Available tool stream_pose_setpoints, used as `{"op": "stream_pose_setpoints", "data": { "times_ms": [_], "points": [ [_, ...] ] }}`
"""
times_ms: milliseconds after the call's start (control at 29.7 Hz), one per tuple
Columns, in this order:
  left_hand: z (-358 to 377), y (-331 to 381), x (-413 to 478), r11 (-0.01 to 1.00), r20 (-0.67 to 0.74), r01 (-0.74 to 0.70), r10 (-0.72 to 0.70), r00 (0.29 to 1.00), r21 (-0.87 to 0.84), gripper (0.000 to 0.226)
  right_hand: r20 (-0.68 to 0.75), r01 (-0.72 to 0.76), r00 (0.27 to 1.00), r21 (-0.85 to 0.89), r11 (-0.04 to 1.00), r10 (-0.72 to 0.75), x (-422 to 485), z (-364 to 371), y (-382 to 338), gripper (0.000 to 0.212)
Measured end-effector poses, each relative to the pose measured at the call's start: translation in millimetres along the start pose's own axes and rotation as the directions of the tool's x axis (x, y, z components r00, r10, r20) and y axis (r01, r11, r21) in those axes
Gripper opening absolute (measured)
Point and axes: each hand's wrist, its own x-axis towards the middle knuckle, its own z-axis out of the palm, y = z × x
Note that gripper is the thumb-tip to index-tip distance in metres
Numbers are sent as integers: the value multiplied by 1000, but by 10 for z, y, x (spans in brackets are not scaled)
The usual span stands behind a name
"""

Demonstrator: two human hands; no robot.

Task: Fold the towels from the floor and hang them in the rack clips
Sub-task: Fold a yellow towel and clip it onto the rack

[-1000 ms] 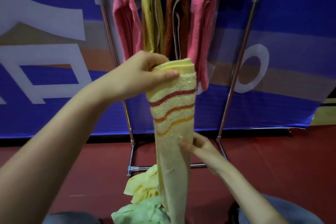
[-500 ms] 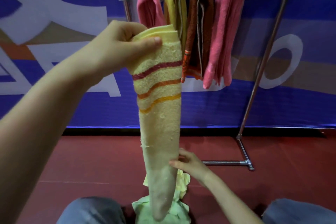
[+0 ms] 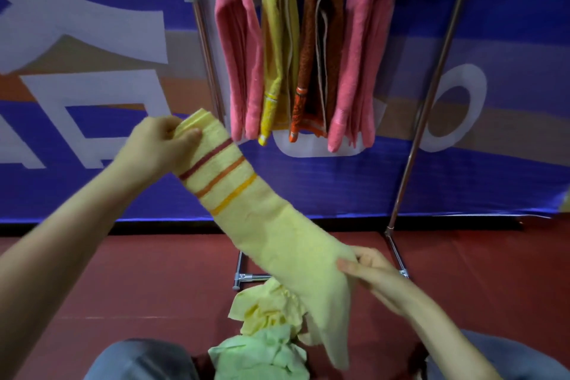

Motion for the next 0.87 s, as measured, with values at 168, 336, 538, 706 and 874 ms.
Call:
{"op": "stream_pose_setpoints", "data": {
  "times_ms": [168, 336, 538, 706, 874],
  "points": [
    [557, -118, -256, 983, 296, 184, -179, 938, 11, 19, 66, 112, 992, -19, 994, -111, -173, -60, -641, 67],
    [921, 589, -589, 872, 599, 161, 173, 782, -462, 21, 130, 179, 978, -132, 975, -162, -256, -21, -1177, 46],
    [1060, 1280, -672, 637, 557, 216, 400, 728, -740, 27, 104, 182, 981, -190, 965, -165, -424, -104, -1545, 38],
    [1022, 1438, -650, 642, 535, 115, 510, 674, -758, 32, 129, 196, 977, -210, 958, -172, -617, -170, -1706, 12],
    [972, 1604, -583, 584, 517, 135, 558, 650, -800, 20, 169, 174, 974, -132, 976, -151, -636, -332, -1541, 48]
  ]
}}
